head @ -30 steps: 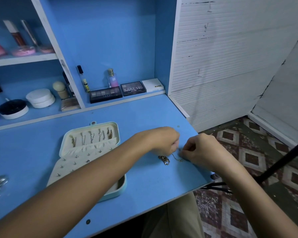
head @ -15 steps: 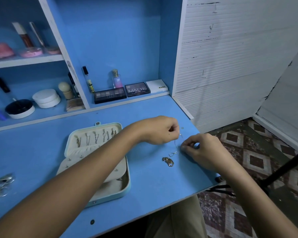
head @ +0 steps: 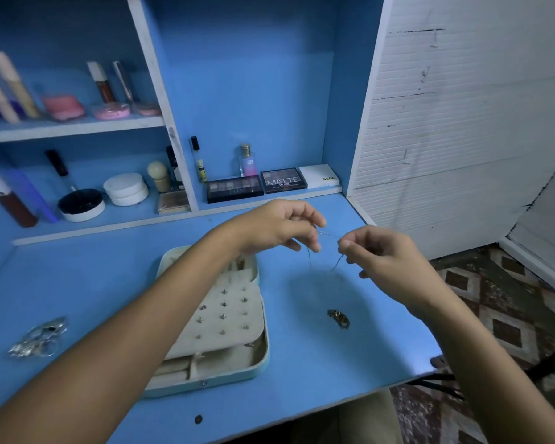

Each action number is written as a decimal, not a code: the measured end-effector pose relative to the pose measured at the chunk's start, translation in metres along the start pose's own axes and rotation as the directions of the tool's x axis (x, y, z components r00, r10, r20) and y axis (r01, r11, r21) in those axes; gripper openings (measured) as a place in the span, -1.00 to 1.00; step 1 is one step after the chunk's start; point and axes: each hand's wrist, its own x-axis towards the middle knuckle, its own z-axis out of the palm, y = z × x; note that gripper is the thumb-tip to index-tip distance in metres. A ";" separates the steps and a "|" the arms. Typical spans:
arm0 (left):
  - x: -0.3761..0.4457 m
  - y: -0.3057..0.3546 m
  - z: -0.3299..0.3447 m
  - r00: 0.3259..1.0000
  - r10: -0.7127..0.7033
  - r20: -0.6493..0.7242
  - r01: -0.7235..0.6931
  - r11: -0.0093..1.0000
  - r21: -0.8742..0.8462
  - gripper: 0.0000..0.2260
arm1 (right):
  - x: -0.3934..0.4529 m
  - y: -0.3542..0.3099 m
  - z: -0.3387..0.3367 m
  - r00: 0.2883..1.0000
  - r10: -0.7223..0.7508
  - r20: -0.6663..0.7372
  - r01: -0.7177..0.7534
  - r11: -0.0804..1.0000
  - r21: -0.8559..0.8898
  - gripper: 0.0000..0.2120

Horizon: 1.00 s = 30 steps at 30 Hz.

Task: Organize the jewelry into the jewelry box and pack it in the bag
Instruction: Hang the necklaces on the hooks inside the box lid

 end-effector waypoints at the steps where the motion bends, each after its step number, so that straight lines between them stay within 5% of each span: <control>1: -0.003 0.000 -0.004 1.000 -0.009 -0.010 0.008 1.000 -0.024 -0.85 | 0.003 -0.005 0.002 1.000 -0.009 0.011 0.009 1.000 0.020 -0.88; 15: -0.067 -0.017 -0.061 0.981 -0.060 -0.185 0.063 0.998 0.011 -0.88 | 0.036 -0.057 0.062 0.978 -0.077 0.193 0.041 0.982 0.186 -0.86; 25: -0.088 -0.049 -0.070 0.897 -0.110 -0.429 0.193 0.969 0.155 -0.91 | 0.059 -0.062 0.099 0.976 -0.116 0.185 0.165 0.947 -0.275 -0.87; 30: -0.085 -0.062 -0.067 0.825 -0.130 -0.551 0.290 0.933 0.213 -0.85 | 0.070 -0.060 0.116 0.979 -0.056 0.195 0.119 0.936 -0.332 -0.85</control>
